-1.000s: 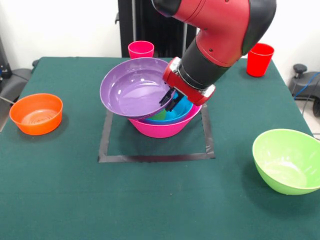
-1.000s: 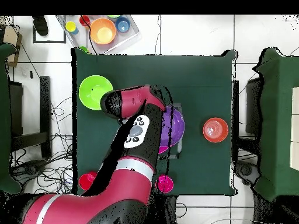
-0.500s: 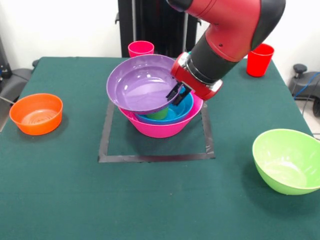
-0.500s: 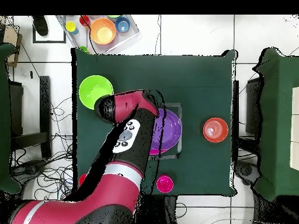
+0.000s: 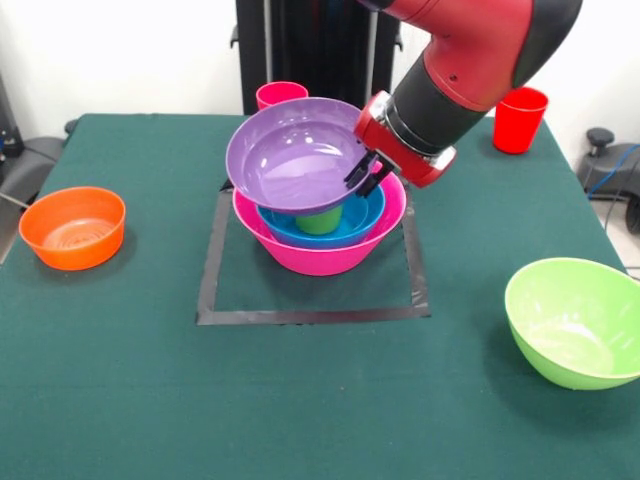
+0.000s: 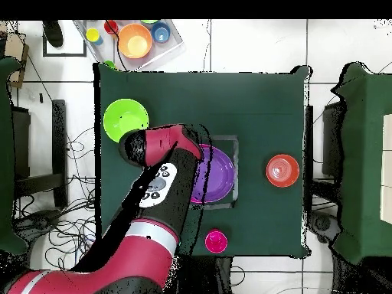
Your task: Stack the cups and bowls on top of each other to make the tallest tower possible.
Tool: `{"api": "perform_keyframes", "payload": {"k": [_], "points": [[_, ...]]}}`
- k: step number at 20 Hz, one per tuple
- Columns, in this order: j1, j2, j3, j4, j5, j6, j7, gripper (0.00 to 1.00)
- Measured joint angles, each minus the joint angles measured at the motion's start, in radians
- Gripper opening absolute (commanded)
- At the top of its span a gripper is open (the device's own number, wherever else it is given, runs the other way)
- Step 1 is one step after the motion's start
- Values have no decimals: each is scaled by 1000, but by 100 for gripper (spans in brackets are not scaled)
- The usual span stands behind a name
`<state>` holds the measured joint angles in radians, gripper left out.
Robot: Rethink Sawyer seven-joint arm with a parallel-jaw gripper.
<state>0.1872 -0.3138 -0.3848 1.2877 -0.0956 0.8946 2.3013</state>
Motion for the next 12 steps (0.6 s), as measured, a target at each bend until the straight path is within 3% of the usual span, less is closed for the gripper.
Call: {"api": "perform_keyframes", "payload": {"k": [12], "points": [[0, 3, -18, 8, 31, -2, 0, 0]]}}
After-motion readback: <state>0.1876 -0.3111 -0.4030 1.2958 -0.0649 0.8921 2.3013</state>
